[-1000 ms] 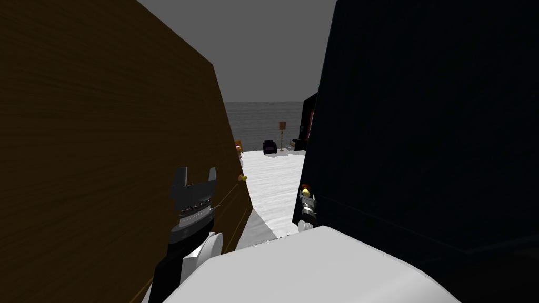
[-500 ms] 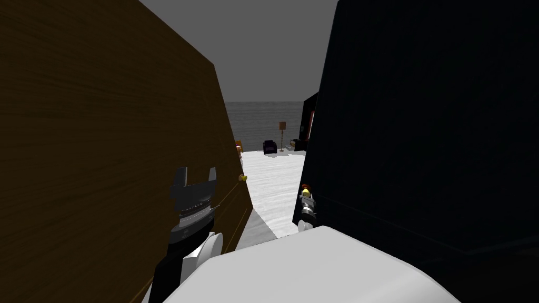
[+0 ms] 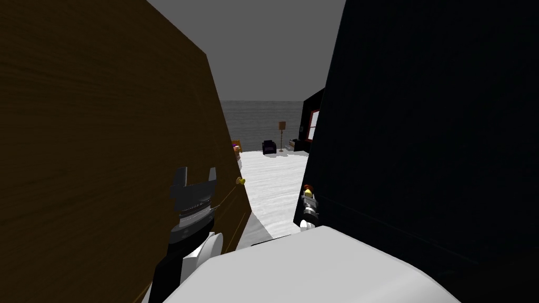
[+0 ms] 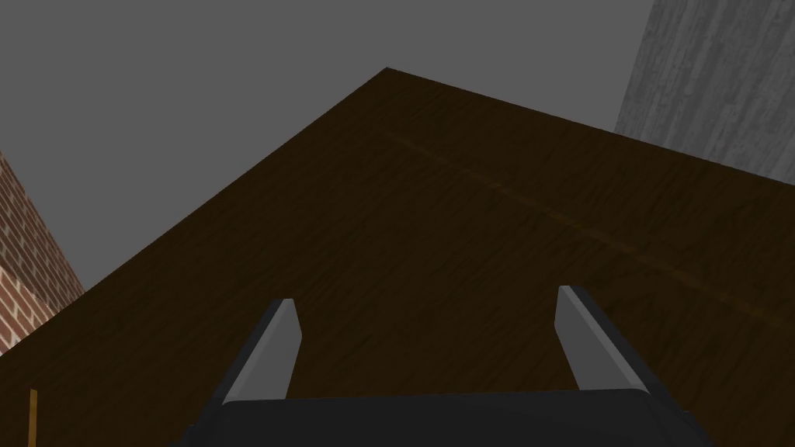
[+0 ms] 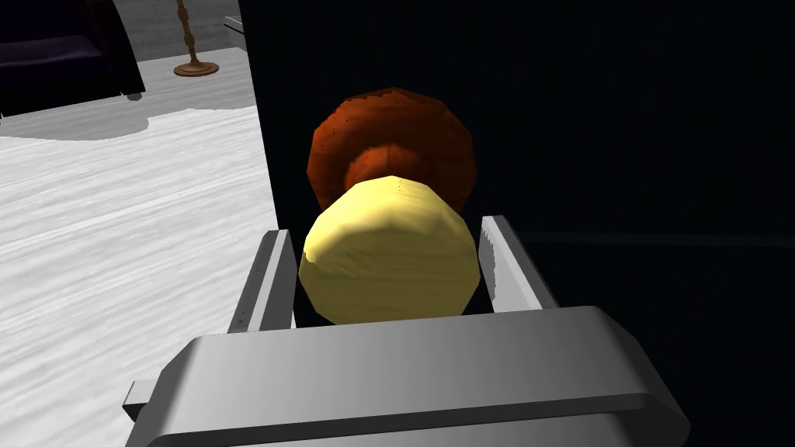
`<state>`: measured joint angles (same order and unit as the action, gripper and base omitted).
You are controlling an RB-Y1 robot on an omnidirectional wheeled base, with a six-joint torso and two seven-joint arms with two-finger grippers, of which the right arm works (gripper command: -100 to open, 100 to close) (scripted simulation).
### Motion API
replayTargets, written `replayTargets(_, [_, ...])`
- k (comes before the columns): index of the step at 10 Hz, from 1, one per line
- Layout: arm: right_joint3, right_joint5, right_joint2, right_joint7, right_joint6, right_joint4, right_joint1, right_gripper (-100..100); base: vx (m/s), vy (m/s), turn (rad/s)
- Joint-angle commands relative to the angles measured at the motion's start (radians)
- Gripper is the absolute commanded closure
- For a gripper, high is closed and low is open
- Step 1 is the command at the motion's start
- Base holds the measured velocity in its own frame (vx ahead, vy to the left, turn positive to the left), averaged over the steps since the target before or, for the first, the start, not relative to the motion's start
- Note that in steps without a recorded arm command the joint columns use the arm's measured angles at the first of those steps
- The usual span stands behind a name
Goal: Push the door open
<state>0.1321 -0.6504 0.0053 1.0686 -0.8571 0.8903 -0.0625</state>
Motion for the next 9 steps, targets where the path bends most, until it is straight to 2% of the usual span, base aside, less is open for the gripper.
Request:
replayTargets(1, [0.027, -0.014, -0.027, -0.001, -0.022, -0.01, 0.013, 100, 0.221, -0.094, -0.066])
replayTargets(4, [0.055, -0.033, -0.028, -0.012, -0.027, -0.009, 0.015, 100, 0.206, -0.06, -0.071])
replayTargets(6, [0.055, -0.033, -0.028, -0.012, -0.027, -0.009, 0.015, 100, 0.081, -0.009, -0.037])
replayTargets(7, [0.077, -0.049, -0.011, -0.021, -0.032, -0.008, 0.017, 100, 0.158, -0.003, -0.092])
replayTargets(8, [0.08, -0.052, -0.006, -0.023, -0.033, -0.008, 0.017, 100, 0.196, -0.001, -0.108])
replayTargets(9, [0.091, -0.059, 0.009, -0.027, -0.035, -0.007, 0.018, 100, 0.2, -0.003, -0.068])
